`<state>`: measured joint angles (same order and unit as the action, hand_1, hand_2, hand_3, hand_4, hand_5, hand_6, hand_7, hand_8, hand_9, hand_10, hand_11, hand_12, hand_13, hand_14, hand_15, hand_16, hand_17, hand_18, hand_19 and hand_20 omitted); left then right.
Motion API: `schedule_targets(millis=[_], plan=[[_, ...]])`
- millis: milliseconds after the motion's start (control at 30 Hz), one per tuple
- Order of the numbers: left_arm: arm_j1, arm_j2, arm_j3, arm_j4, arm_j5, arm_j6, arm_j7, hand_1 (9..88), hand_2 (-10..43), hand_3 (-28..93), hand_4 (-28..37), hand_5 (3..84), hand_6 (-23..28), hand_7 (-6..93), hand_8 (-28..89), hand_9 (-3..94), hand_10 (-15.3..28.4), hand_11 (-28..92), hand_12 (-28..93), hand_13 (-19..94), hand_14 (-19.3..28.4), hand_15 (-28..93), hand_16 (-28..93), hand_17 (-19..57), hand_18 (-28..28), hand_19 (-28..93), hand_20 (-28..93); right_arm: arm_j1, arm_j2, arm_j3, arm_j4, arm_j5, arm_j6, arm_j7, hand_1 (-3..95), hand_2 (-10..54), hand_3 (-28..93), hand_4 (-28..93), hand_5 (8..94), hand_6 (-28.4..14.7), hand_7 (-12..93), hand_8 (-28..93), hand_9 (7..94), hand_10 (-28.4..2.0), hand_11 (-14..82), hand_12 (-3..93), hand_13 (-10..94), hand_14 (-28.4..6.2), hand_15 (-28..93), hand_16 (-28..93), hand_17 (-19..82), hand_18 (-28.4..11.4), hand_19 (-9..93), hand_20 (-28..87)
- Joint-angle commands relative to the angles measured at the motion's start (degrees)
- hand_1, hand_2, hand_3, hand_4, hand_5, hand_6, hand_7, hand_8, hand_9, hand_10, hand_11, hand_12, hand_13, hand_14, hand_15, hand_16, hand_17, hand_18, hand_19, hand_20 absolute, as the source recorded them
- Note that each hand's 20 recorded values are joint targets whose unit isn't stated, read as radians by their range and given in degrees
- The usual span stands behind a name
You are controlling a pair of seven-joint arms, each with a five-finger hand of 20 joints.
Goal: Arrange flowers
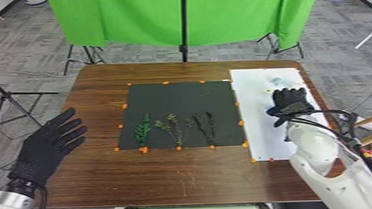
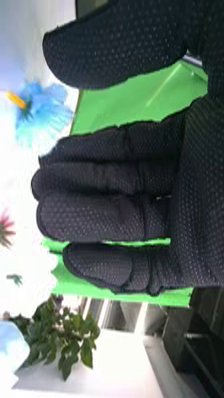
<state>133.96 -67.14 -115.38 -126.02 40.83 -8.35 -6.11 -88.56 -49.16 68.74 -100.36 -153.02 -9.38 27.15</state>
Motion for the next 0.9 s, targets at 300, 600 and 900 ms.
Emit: schedule_targets(millis=[300, 600, 900], plan=[[0.05, 2.87, -1.88, 0.13, -0.65, 1.71, 1.09, 23.9, -1.9, 70, -28.3, 26.7, 2.0, 20.9, -12, 23.0, 10.8, 23, 15, 17, 13.4, 34, -1, -11.7, 18.9, 41, 8, 0.66, -1.31, -0.48, 0.10, -1.03, 5.37, -3.63, 48.1, -8.8, 78, -28, 70.1, 3.1, 51, -9, 85.3, -2.7, 27.5, 45.4, 77, -2.5, 64, 26, 31, -17.6, 81, 40], [-1.73, 5.44, -2.89, 0.58, -0.89, 2.07, 1.16, 23.8, -1.9, 70, -28.3, 26.8, 2.1, 21.0, -12, 23.1, 10.8, 23, 15, 17, 13.3, 34, -1, -11.7, 19.0, 41, 8, 7.12, -4.31, -4.79, -3.71, -0.33, 10.63, -6.14, 46.9, -9.5, 83, -28, 72.9, 2.6, 49, -9, 87.6, -2.3, 25.4, 47.1, 79, -2.4, 64, 28, 32, -17.6, 82, 40], [-1.77, 5.09, -3.18, 0.46, -0.95, 2.24, 0.36, 23.9, -1.9, 70, -28.3, 26.7, 2.1, 20.8, -12, 22.8, 10.7, 23, 16, 17, 13.4, 34, -1, -11.7, 18.9, 41, 7, 19.97, -13.51, -16.46, -1.02, 0.45, 8.95, -15.14, 45.3, -9.5, 86, -28, 74.3, 2.4, 48, -8, 88.7, -2.7, 24.2, 47.8, 79, -2.8, 64, 28, 32, -17.6, 82, 40]])
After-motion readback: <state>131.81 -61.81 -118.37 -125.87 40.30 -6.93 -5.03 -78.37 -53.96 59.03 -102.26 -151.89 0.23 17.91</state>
